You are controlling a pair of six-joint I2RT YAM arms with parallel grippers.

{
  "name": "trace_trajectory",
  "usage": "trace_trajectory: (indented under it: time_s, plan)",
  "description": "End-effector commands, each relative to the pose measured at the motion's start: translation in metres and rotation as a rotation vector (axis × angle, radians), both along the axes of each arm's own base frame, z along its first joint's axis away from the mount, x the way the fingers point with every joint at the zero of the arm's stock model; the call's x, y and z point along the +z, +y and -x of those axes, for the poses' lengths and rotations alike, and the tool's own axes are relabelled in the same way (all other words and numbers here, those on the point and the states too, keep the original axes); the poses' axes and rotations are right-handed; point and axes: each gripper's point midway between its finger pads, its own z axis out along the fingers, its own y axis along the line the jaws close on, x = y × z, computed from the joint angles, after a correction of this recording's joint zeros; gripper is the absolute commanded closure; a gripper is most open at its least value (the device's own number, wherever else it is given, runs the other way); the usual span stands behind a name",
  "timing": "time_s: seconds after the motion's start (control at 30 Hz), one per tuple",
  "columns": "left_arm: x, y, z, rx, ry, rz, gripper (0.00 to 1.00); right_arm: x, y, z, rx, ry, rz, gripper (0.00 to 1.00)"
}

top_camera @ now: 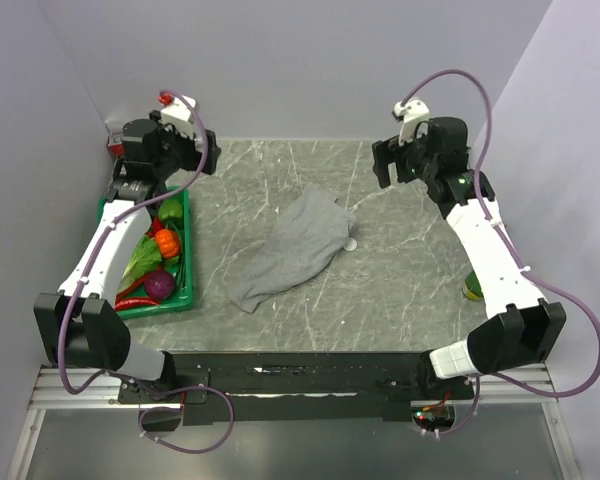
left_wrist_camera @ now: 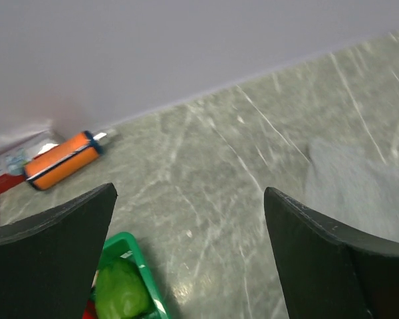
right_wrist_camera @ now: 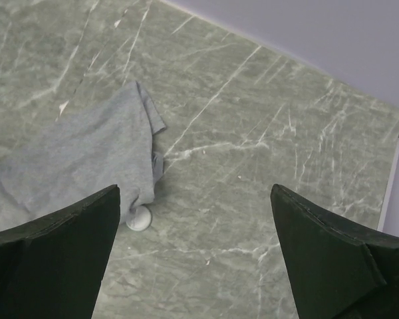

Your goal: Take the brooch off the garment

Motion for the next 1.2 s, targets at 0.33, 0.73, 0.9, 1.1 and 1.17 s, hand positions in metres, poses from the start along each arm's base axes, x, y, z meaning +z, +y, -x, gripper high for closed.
trace_trajectory:
  time_s: [0.33,0.73,0.9,1.1,1.17]
  plan:
    - [-0.201,-0.094,0.141,-0.684,0.475,-0.331,0.05,-0.175,0.051,-0.042,0.621,0.299,0.298,0.2]
    - [-0.271,-0.111,0.148,-0.75,0.609,-0.376,0.26,-0.24,0.074,-0.013,0.822,0.529,0.3,0.49]
    - [-0.293,-0.111,0.144,-0.757,0.657,-0.393,0.33,-0.231,0.092,0.007,0.882,0.615,0.171,0.48]
    - [-0.305,-0.111,0.139,-0.758,0.675,-0.404,0.49,-0.239,0.096,0.024,0.869,0.654,0.14,0.43]
    - [-0.306,-0.114,0.139,-0.768,0.686,-0.398,0.69,-0.244,0.093,0.025,0.846,0.659,0.17,0.63]
